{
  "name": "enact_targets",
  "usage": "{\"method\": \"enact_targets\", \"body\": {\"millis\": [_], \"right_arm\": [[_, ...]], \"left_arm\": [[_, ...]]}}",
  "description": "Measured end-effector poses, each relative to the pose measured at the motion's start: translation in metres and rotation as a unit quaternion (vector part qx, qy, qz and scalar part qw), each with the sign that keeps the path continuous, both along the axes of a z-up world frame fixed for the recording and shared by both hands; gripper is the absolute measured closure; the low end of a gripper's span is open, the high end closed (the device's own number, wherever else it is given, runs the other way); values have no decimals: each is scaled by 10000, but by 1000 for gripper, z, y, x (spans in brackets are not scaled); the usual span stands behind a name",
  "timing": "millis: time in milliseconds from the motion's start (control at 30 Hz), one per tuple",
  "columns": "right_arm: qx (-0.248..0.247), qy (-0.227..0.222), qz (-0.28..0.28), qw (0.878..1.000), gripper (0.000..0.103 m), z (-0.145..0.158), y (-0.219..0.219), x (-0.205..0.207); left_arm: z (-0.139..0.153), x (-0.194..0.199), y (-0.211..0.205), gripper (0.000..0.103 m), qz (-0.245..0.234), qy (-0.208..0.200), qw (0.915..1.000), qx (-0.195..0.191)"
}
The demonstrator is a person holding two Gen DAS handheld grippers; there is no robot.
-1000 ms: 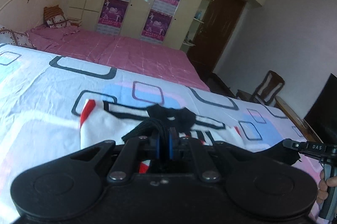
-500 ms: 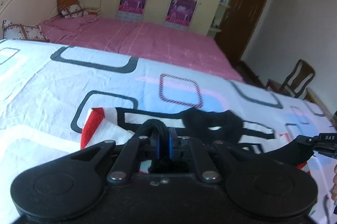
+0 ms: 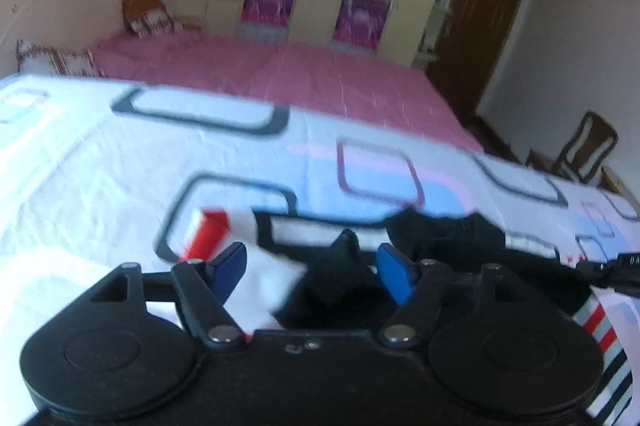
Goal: Fold small clothes
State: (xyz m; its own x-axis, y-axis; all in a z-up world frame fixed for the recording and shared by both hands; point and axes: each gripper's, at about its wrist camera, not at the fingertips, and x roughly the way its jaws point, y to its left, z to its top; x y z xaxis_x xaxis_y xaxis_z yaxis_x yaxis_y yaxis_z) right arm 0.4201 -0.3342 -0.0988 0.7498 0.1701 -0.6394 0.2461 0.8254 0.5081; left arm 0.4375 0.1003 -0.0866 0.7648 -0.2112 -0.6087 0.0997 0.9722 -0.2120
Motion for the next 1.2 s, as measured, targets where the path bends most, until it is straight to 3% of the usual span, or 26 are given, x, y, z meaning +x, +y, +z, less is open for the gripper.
{"method": "enact_targets", "body": {"millis": [33,100,133,267,333,400,600,633,700,767,833,867,900,933,1067,1200], "right_arm": [[-8,-16,16,10000,92,1,0,-1],[-148,-148,-127,9997,43,4,0,0],[-245,-319,-237,9989,11,9,-1,-3],[-448,-438,-43,9980,11,17,-5,-4],[-638,-414,161,9970,13,17,-3,-2],[-750,-313,403,9959,27,13,1,1],[-1163,-158,938,9886,30,-4,18,20],[-1214,-120,1014,9873,38,-7,20,24],[-1196,12,1224,9853,75,-14,25,32],[-1333,36,1357,9817,76,-18,32,34],[-1345,37,1451,9802,76,-21,35,35],[-1326,39,1504,9797,87,-22,36,35],[-1322,65,1595,9783,97,-22,38,35],[-1383,52,1604,9773,99,-22,40,35],[-1394,-41,1535,9783,99,-19,39,34],[-1467,-350,1319,9797,99,-6,36,28]], "left_arm": [[3,0,4,32,-9,-23,10000,-23],[5,2,8,32,-42,-39,10000,-18],[5,2,10,32,-80,-44,10000,15],[-1,7,2,32,-314,56,9994,164],[-6,11,-5,32,-444,137,9986,268],[-14,16,-11,32,-553,229,9974,398],[-34,35,-21,36,-709,446,9944,649],[-37,38,-21,38,-719,498,9938,684],[-41,41,-20,40,-762,562,9930,704],[-43,41,-19,46,-784,587,9925,728],[-42,40,-18,58,-784,602,9922,758],[-40,40,-17,65,-809,610,9923,717],[-38,39,-17,83,-833,604,9924,682],[-36,39,-17,98,-863,594,9924,650],[-34,34,-22,98,-992,500,9921,588],[-24,26,-23,98,-923,107,9944,508]]}}
